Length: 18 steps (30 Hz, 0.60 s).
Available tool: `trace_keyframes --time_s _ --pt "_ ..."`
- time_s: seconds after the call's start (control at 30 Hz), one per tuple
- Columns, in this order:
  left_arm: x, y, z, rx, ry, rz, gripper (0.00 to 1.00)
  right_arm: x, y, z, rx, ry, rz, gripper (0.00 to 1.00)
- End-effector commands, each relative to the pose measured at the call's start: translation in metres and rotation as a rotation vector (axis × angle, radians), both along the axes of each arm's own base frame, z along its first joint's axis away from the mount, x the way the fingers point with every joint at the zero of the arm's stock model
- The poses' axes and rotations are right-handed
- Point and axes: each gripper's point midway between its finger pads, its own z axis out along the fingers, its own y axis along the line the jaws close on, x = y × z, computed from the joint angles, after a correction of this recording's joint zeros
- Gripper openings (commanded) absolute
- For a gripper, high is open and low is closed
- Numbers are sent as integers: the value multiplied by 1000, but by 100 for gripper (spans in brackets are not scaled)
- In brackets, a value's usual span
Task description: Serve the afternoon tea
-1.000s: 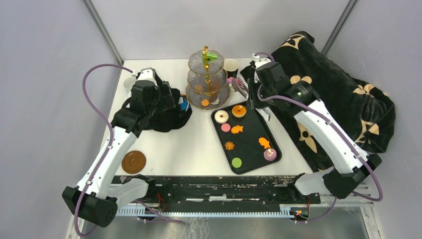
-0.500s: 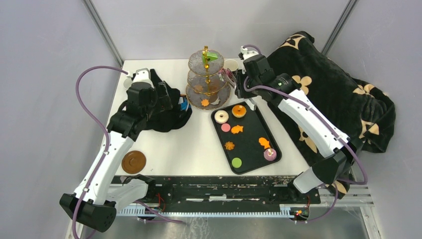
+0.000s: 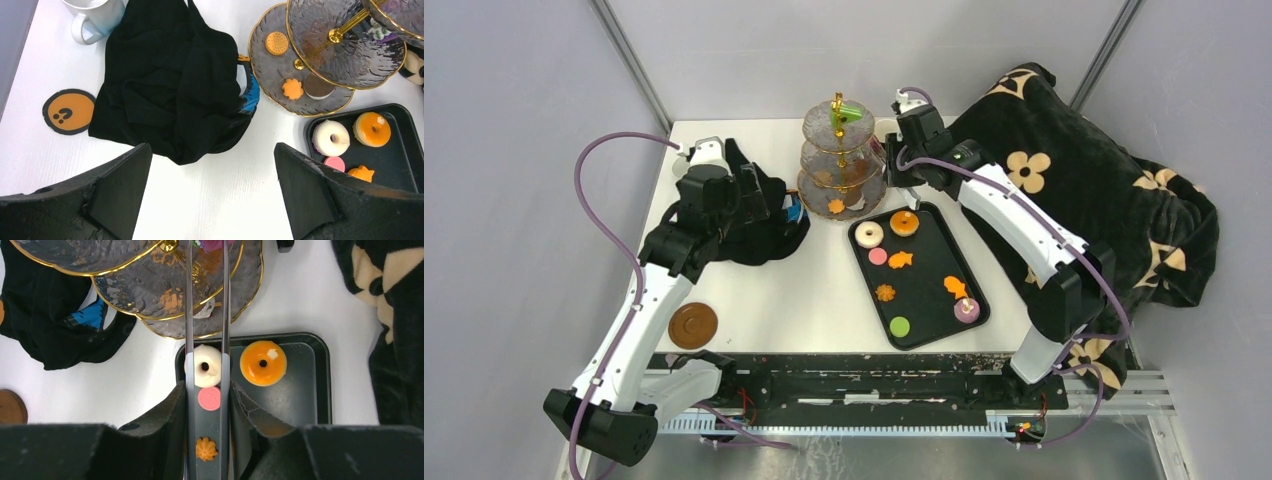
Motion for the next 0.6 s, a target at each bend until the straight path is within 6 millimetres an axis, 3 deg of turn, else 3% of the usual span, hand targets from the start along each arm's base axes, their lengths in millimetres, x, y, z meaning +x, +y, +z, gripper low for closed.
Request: trace_keyframes --time_s 0.0,0.13,0.27,0.37,0.57 --pt "5 7 25 13 -69 26 99 23 20 35 110 -112 6 12" --pt "6 7 25 12 -68 26 99 30 28 24 117 -91 17 18" --pt "6 7 27 12 -71 29 99 35 33 18 119 -79 19 38" --pt "5 7 28 12 -72 30 99 34 33 19 121 -78 21 47" --pt "6 6 29 6 -73 24 99 27 27 29 128 -95 19 55"
